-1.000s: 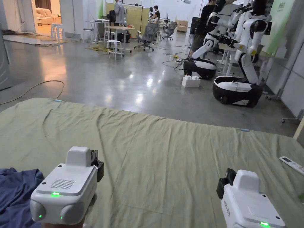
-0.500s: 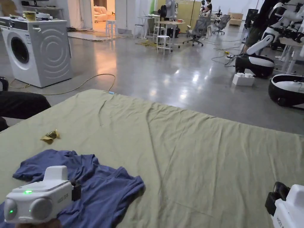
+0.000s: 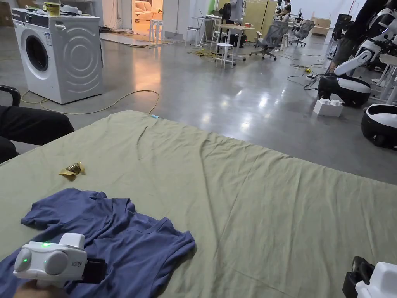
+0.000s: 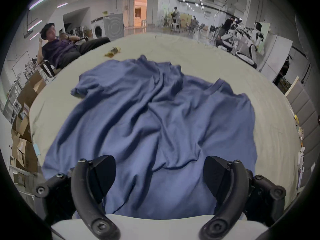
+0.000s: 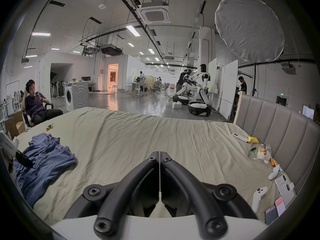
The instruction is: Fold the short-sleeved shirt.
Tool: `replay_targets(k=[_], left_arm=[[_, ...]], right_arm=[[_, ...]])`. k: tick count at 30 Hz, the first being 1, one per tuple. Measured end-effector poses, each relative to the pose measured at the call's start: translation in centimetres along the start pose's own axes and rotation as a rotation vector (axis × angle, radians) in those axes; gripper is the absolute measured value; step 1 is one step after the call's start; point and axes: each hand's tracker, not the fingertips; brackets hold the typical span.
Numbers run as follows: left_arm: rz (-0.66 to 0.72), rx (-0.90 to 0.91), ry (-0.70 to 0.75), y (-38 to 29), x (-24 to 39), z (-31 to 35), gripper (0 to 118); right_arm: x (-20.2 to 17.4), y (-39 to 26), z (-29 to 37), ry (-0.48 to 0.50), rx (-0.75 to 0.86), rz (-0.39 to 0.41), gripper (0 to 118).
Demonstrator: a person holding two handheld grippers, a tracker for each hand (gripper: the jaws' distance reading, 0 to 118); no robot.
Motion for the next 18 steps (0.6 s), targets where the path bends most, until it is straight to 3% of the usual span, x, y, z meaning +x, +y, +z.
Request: replay_targets(k=[3,7,8,11,12,18], left_arm=[[-0.056,-0.035,0.105,-0.5,0.1,-1.9,81],[-0.048,-0.002,0.07,-1.0,0.2,-1.8,79],[-0.06,-0.003,0.071,-1.1,0.3,-1.5,74],[-0.087,0.027,0.024,-0.9,0.4,-1.0,23],[-0.099,0.035,0.012,-0.9,0.6,-0.8,15],[-0.066,0.04,-0.013,-0.9,-1.0,-2.2,7]], right_arm=[[0.0,-0.2,-0.4,-0.002,-0.011,0.01,1],[0.0,-0.5,-0.8,-0.006,-0.024,0.028,1],[-0.1,-0.6,-0.9,-0.008,-0.027,0.031,1],[-0.3,-0.9,-1.2,-0.006,-0.039,0.035,1],[-0.4,-1.1,-1.3,-0.005,-0.043,0.036,1],[-1.0,-1.8,-1.6,0.019,-0.065,0.035,1]])
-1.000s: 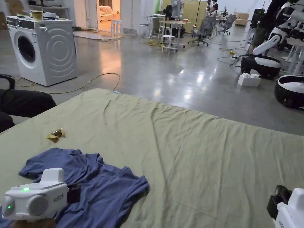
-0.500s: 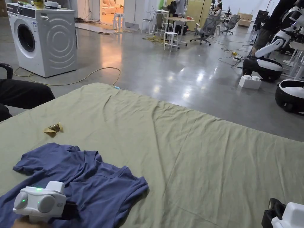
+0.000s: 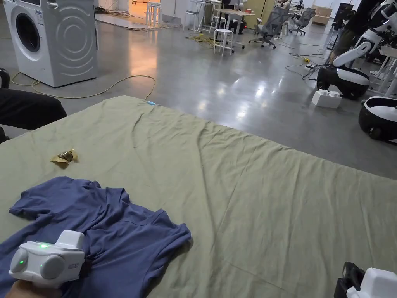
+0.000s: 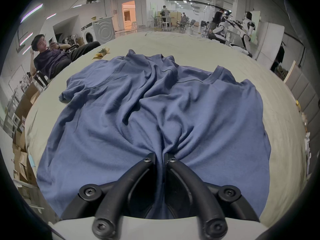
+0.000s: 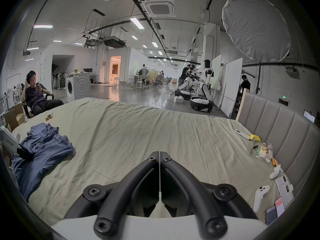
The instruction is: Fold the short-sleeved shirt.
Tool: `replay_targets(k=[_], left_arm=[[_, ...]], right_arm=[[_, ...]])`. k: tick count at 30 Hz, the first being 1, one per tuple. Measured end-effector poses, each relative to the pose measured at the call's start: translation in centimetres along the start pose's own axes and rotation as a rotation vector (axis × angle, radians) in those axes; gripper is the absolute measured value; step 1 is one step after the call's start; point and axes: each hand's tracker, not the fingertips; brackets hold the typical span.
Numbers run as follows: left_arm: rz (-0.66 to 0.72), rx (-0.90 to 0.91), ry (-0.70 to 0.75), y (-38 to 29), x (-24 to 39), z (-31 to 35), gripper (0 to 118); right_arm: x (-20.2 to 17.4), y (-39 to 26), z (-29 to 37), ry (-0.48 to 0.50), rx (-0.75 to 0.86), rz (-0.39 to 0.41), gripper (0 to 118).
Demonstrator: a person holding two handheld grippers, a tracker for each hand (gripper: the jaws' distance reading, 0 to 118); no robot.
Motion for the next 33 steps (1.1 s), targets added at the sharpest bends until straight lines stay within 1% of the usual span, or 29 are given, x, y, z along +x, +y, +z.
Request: replay_targets(k=[2,5,8,10,12,14,20,24,28,33], left_arm=[[0.039,0.016,-0.018,-0.1,-0.4,-0.1,7],[0.032,0.043,-0.014,0.0,-0.1,0.5,5],[0.035,0.123,-0.005,0.7,-0.1,1.9,4],[0.077,0.152,-0.056,1.6,-0.3,3.0,4],[0.066,0.181,-0.056,2.4,-0.4,4.2,3],[0.037,0.212,-0.068,3.5,-0.8,4.1,3],[0.08,0.323,-0.121,5.6,-0.2,6.6,3],[0.066,0.399,-0.166,7.9,1.5,9.0,3],[0.01,0.504,-0.208,10.8,5.0,12.5,3],[-0.046,0.595,-0.301,14.0,10.4,17.3,3]], right_arm=[[-0.1,-0.2,0.0,0.012,0.0,0.007,1],[-0.1,-0.2,0.0,0.013,-0.003,0.021,1],[0.2,-0.1,0.0,0.012,-0.001,0.013,1],[0.6,-0.1,0.1,0.03,0.014,0.003,1],[0.6,0.0,0.3,0.038,0.028,0.017,1],[0.7,0.2,0.5,0.04,0.039,0.035,1],[1.4,0.7,1.1,0.034,0.06,0.011,1],[2.0,1.3,1.8,0.028,0.081,-0.01,1],[2.9,2.0,2.6,0.018,0.104,-0.025,1],[4.4,2.6,4.0,-0.006,0.133,-0.047,1]])
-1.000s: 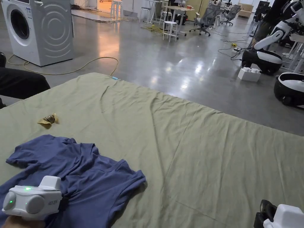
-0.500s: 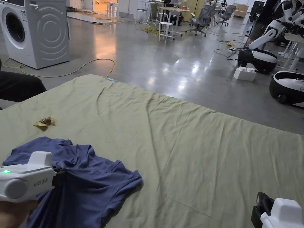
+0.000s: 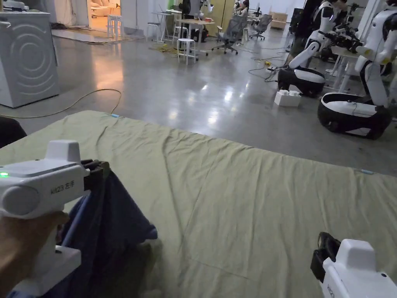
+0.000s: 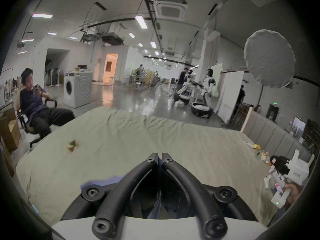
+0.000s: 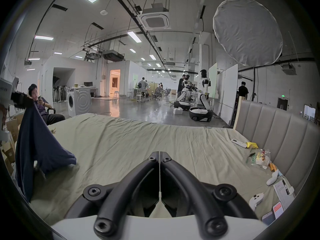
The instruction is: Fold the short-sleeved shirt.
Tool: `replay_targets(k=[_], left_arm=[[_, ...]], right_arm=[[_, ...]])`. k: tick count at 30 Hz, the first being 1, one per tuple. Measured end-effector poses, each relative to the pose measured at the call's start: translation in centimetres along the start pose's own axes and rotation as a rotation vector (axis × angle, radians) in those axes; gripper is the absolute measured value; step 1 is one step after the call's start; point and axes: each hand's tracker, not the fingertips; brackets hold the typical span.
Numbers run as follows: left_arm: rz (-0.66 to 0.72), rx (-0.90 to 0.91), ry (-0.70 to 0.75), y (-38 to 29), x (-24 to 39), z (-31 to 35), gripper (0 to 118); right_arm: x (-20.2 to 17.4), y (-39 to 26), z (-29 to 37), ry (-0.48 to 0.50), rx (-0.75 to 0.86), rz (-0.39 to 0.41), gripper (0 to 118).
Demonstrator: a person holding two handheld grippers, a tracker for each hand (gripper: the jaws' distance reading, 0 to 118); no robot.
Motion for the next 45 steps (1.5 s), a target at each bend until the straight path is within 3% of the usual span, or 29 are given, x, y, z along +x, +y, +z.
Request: replay_targets(k=[8,16,23,31,32,34,36,37,40,45], left_arm=[[-0.066,0.037,-0.209,3.1,10.7,-1.7,3],[-0.078,-0.005,-0.423,1.0,23.7,-3.6,3],[-0.111,-0.126,-0.548,-4.8,32.0,-3.8,3],[-0.102,-0.296,-0.583,-13.4,35.1,-3.0,4],[-0.109,-0.295,-0.587,-14.3,35.2,-2.6,6],[-0.138,-0.309,-0.6,-15.4,35.6,-1.6,23],[-0.178,-0.314,-0.615,-16.1,35.9,-0.5,62],[-0.207,-0.304,-0.612,-16.4,35.9,0.1,73],[-0.24,-0.24,-0.595,-16.1,35.4,2.1,78],[-0.188,-0.055,-0.414,-13.9,33.1,4.5,78]], right_arm=[[3.4,0.7,2.0,-0.059,0.04,-0.028,1],[7.8,0.4,4.3,-0.144,0.052,-0.059,1],[11.0,-0.5,6.1,-0.209,0.044,-0.082,1],[12.2,-2.3,6.8,-0.232,-0.001,-0.109,1],[12.2,-2.5,6.8,-0.23,-0.01,-0.114,1],[12.1,-2.7,6.8,-0.226,-0.018,-0.116,1],[11.9,-2.8,6.7,-0.219,-0.023,-0.12,1],[11.8,-2.8,6.7,-0.214,-0.026,-0.12,1],[11.3,-2.8,6.6,-0.198,-0.028,-0.117,1],[10.1,-2.0,6.3,-0.182,-0.023,-0.113,1]])
